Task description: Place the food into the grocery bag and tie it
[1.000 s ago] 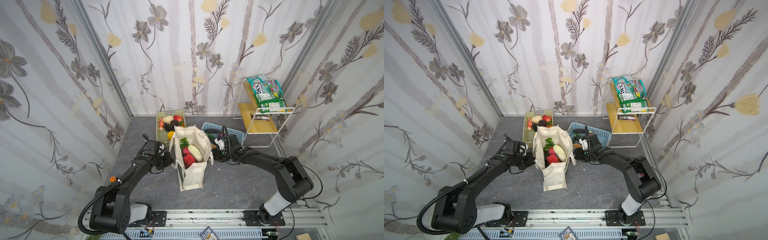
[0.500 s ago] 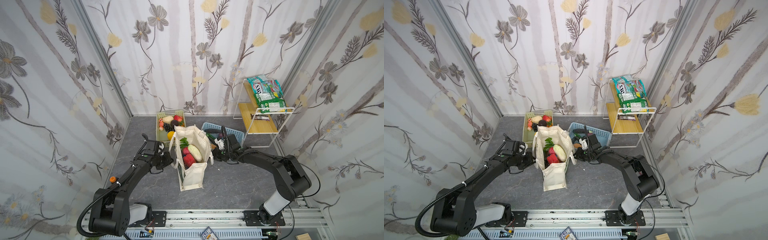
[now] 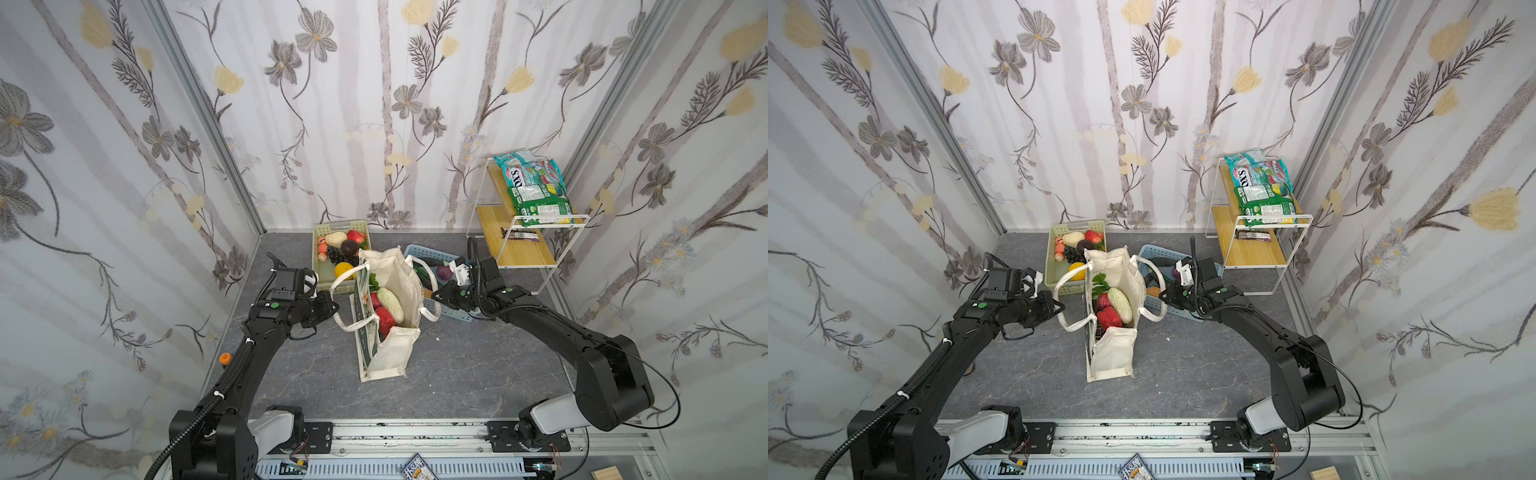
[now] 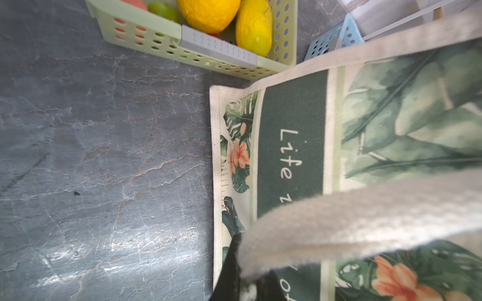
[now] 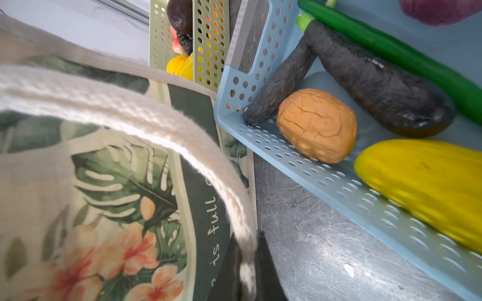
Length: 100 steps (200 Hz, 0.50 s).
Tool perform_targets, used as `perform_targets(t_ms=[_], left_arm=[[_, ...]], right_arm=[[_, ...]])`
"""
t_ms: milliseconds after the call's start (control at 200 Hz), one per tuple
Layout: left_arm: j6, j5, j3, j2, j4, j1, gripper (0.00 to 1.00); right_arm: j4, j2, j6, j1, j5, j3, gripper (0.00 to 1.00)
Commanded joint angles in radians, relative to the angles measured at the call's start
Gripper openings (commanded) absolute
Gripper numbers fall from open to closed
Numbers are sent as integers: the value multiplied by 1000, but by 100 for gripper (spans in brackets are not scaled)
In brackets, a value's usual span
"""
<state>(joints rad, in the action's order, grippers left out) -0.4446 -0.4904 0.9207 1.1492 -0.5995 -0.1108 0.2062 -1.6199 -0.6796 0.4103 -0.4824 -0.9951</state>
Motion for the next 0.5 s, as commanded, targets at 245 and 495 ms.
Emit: perform_targets(t_ms=[245,495], left_arm=[[24,-90,176,-34,-89,10,3],[-17,-158,310,-29,-62,10,4]], right_arm=[[100,111,41,-43,45,-117,6],[125,171,94,-44,27,-228,8]])
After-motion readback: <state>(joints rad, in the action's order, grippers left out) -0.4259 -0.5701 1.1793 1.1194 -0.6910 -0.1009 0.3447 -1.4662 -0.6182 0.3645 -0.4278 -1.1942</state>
